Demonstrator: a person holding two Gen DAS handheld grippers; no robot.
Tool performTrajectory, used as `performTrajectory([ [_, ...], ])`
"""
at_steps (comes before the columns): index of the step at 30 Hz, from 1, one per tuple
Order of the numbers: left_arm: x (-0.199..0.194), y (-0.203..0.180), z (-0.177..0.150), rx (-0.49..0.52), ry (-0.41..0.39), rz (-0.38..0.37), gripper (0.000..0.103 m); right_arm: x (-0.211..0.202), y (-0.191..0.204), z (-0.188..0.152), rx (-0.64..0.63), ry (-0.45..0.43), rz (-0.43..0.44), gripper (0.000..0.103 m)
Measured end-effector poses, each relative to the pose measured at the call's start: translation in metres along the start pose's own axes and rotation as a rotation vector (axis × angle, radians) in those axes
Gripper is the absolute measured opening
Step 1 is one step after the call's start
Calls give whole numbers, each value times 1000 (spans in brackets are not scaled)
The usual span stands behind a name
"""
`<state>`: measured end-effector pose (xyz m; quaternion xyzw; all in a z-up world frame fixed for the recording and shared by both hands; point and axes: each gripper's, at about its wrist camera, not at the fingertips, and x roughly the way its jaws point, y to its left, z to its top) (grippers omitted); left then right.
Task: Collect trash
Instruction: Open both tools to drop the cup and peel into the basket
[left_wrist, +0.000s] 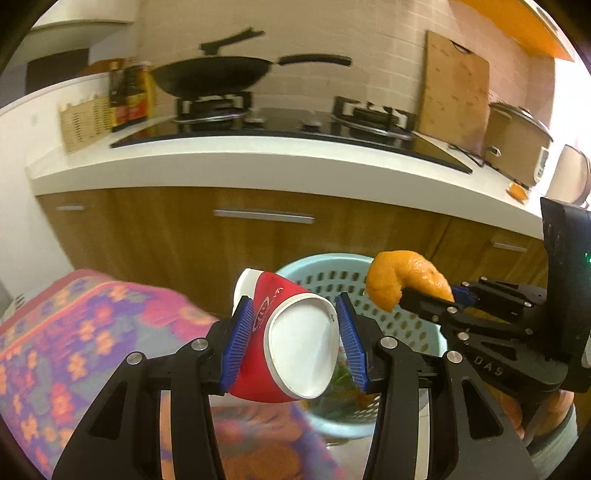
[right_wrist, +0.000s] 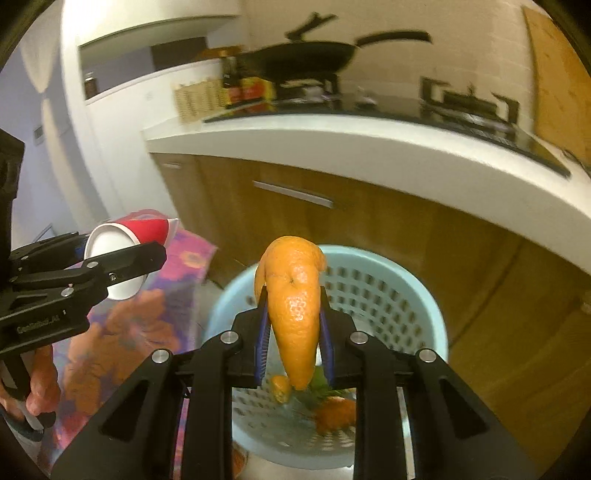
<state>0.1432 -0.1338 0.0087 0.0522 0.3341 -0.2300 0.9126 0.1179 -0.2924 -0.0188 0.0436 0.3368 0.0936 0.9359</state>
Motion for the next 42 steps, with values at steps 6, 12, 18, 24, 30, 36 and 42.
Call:
performTrajectory([
  [6, 34, -20, 4, 11, 45, -31, 45, 20, -32, -10, 86, 71, -15, 24],
  [12, 54, -28, -1, 15, 83, -38, 45, 34, -49, -19, 141, 120, -2, 31],
  [18, 66, -35, -4, 29, 109, -41, 45, 28, -66, -21, 189, 112, 8, 33],
  [24, 68, -37, -3, 12, 115, -61, 47, 16, -63, -16, 180, 88, -1, 36],
  [30, 43, -32, -5, 21, 80, -38, 53, 1, -48, -14, 149, 62, -4, 39],
  [36, 2, -14, -11, -26, 12, -18, 58, -19, -24, -11, 122, 28, 3, 40],
  [42, -45, 4, -26, -55, -60, 51, 67, -41, 11, -10, 91, -17, 14, 43],
])
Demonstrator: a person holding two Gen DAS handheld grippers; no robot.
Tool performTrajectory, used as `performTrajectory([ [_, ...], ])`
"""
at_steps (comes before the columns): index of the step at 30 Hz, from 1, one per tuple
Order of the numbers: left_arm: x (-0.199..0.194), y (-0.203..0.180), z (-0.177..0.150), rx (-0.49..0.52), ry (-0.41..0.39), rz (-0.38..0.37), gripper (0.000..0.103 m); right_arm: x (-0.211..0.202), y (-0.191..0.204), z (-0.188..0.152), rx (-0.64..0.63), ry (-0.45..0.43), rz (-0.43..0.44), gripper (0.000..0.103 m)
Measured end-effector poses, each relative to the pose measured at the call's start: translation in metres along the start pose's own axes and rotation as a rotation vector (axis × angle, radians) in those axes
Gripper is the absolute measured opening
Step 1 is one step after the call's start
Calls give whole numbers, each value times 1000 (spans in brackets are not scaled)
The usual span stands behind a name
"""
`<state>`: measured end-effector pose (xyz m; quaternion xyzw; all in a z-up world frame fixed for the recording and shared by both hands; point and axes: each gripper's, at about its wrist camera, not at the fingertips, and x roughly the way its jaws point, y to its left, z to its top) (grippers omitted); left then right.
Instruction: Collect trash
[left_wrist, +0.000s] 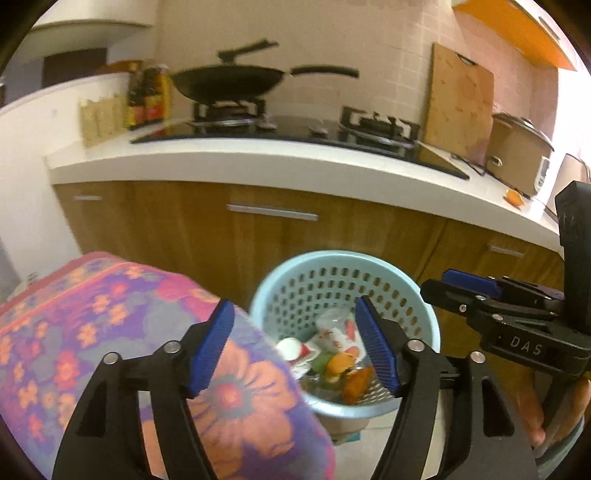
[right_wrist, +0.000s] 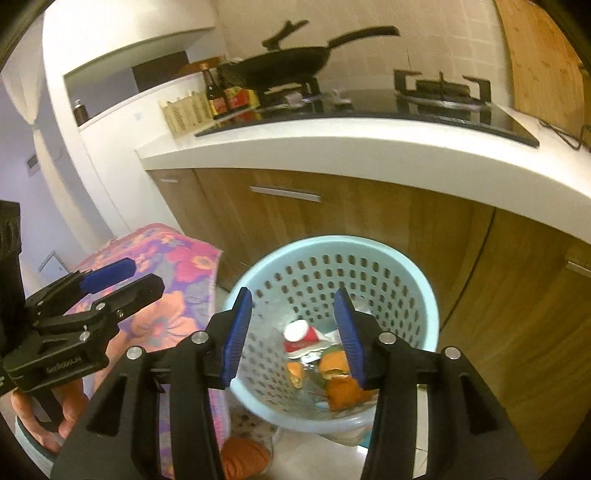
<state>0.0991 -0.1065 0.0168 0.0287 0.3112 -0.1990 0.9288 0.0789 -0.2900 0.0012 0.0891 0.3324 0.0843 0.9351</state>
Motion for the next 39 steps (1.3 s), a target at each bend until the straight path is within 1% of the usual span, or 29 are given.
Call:
performTrajectory([
  [4, -27, 15, -12, -32, -37, 51, 68, -10, 25, -2, -35, -20, -11, 44],
  [5, -31, 18, -15, -39, -43, 66, 70, -12, 32, -3, -44, -20, -4, 44],
  [7, -42, 25, -26, -64, -65, 104, 73, -16, 45, -4, -63, -27, 9, 48],
  [8, -46, 28, -30, -73, -70, 112, 73, -19, 53, -5, -78, -37, 5, 52],
  [9, -50, 31, -35, -81, -75, 123, 73, -22, 62, -7, -95, -45, 1, 53],
  [12, -59, 41, -43, -104, -98, 160, 73, -25, 79, -9, -125, -55, -6, 53],
  [14, -64, 45, -46, -105, -117, 187, 73, -26, 90, -11, -131, -51, 9, 53],
  [18, -73, 52, -50, -110, -153, 219, 73, -27, 105, -12, -145, -63, 5, 53],
  [24, -82, 63, -54, -134, -202, 249, 77, -25, 114, -17, -166, -95, -44, 53],
  [26, -80, 67, -57, -144, -201, 270, 77, -22, 115, -20, -169, -97, -53, 53],
  [29, -77, 73, -59, -175, -181, 257, 77, -16, 117, -24, -174, -86, -60, 53],
  [31, -77, 73, -59, -173, -182, 278, 77, -11, 117, -26, -174, -79, -62, 53],
  [34, -78, 74, -60, -176, -185, 290, 77, -9, 116, -27, -166, -75, -58, 53],
  [39, -78, 74, -61, -168, -192, 314, 80, -11, 111, -28, -153, -89, -61, 54],
])
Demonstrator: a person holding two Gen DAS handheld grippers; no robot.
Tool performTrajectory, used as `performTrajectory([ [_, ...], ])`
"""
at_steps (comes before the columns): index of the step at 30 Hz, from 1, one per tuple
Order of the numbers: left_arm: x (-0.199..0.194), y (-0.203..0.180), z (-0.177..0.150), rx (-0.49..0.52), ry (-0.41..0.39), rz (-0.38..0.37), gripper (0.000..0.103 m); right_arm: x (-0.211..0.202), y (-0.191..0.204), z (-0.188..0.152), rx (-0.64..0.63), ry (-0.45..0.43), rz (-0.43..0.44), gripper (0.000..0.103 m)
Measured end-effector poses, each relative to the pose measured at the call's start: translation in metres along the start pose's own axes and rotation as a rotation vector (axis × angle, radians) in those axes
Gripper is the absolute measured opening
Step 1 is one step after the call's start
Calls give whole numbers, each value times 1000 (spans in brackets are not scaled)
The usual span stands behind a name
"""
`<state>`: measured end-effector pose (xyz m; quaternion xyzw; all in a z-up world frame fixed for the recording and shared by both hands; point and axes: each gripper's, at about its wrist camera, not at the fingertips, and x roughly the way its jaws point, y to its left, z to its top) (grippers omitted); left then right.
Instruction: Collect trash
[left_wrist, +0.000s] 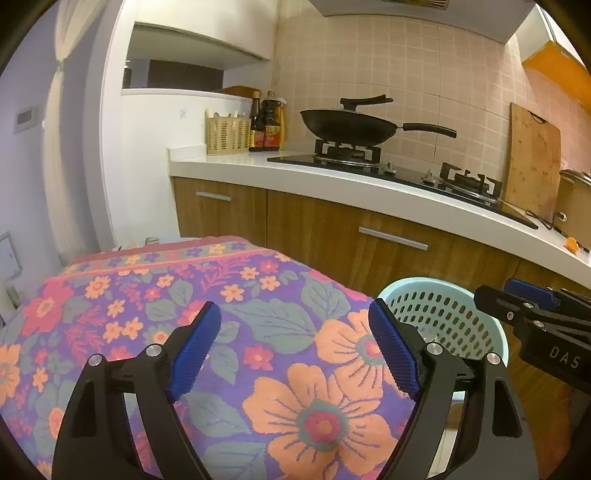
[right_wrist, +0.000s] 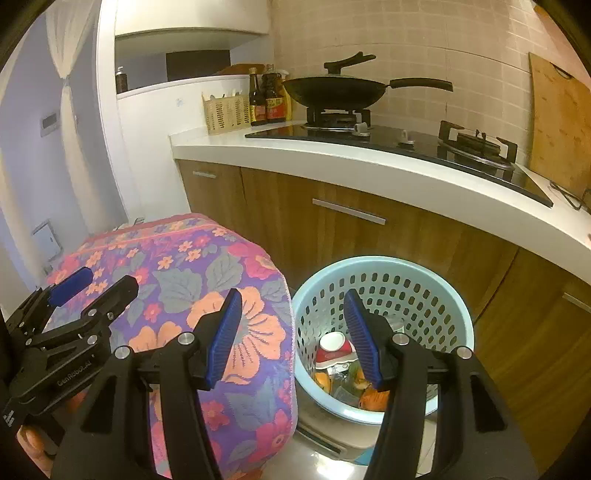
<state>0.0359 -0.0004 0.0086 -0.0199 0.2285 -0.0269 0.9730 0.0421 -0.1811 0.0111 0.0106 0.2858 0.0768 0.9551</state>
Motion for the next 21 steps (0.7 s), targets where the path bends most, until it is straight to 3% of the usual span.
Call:
performTrajectory([
  [21, -2, -9, -4, 82, -20, 55, 84, -3, 0, -3, -12, -39, -52, 54],
])
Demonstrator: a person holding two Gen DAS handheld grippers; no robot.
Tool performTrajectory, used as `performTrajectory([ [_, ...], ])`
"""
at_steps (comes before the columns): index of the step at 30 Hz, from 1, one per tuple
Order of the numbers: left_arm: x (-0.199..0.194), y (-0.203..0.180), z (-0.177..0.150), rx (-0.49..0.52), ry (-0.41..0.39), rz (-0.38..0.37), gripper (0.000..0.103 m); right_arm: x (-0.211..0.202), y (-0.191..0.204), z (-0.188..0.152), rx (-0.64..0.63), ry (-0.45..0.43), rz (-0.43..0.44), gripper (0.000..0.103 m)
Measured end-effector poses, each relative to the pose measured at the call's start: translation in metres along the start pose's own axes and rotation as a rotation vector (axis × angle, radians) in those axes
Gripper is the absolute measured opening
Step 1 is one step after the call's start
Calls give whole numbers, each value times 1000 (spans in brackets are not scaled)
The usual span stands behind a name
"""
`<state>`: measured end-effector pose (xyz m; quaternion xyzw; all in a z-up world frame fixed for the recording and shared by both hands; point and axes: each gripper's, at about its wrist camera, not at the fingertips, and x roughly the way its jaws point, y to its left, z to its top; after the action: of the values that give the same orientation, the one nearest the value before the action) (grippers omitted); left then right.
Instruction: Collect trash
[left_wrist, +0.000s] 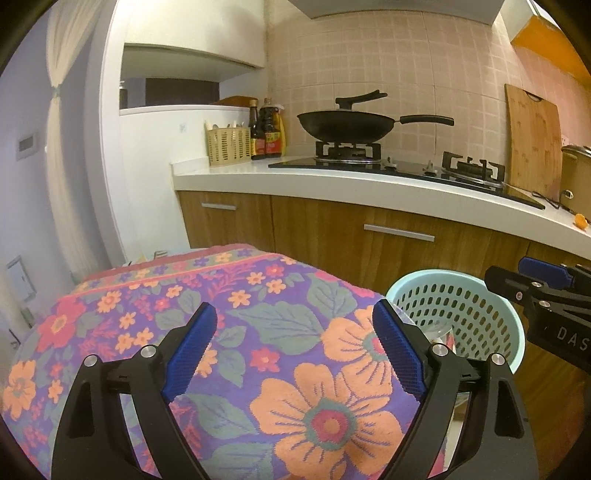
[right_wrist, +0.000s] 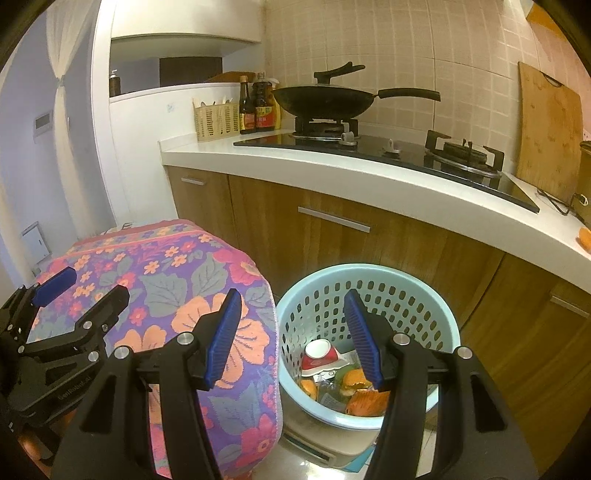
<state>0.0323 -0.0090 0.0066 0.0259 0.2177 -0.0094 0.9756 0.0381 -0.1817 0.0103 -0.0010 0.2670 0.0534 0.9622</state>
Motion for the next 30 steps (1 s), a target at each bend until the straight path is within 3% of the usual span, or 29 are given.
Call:
performTrajectory([
  [30, 1, 3, 0, -9, 10, -8, 85, 5, 3, -2, -10, 3, -3, 54],
])
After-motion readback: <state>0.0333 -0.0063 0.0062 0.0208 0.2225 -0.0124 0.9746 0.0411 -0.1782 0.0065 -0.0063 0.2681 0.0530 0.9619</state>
